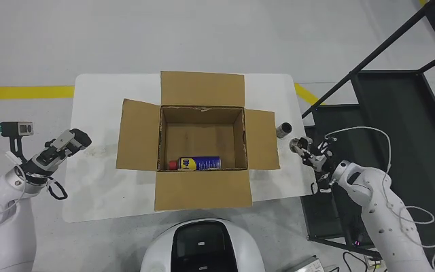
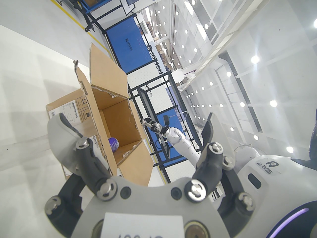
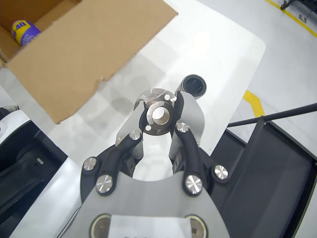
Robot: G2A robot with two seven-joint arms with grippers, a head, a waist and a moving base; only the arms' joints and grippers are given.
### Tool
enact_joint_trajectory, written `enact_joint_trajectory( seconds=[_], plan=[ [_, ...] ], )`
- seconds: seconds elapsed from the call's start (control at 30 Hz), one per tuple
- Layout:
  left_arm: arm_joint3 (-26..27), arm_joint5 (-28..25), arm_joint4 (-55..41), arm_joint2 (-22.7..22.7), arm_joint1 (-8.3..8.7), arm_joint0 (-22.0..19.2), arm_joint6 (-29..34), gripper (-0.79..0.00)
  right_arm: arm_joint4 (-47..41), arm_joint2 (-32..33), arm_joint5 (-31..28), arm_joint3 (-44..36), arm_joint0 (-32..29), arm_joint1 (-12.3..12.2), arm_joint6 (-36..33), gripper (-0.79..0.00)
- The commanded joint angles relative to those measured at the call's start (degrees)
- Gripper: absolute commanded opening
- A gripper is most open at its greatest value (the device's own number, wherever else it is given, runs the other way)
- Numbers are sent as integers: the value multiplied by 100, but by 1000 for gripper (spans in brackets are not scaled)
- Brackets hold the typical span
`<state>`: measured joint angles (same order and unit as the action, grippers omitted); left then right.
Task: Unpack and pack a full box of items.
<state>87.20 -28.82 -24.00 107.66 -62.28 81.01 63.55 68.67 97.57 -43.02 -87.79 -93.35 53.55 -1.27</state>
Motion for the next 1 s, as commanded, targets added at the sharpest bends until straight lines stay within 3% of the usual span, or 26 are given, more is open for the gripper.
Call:
enact_joint_trajectory(
  seconds=[0.0,0.23,0.47,0.7,0.97],
  plan=[
    [0,0,0,0,0,0,0,0,25,68,-20,-414,-121,-7,-9,-785],
    [0,0,0,0,0,0,0,0,176,-277,-5,-1611,-59,9,-385,-785],
    [0,0,0,0,0,0,0,0,530,-1315,238,-2271,588,86,-1176,-785],
    [0,0,0,0,0,0,0,0,887,-2564,657,-2205,1537,251,-2010,-785],
    [0,0,0,0,0,0,0,0,1063,-3647,1284,-1482,2501,509,-2571,-785]
  ],
)
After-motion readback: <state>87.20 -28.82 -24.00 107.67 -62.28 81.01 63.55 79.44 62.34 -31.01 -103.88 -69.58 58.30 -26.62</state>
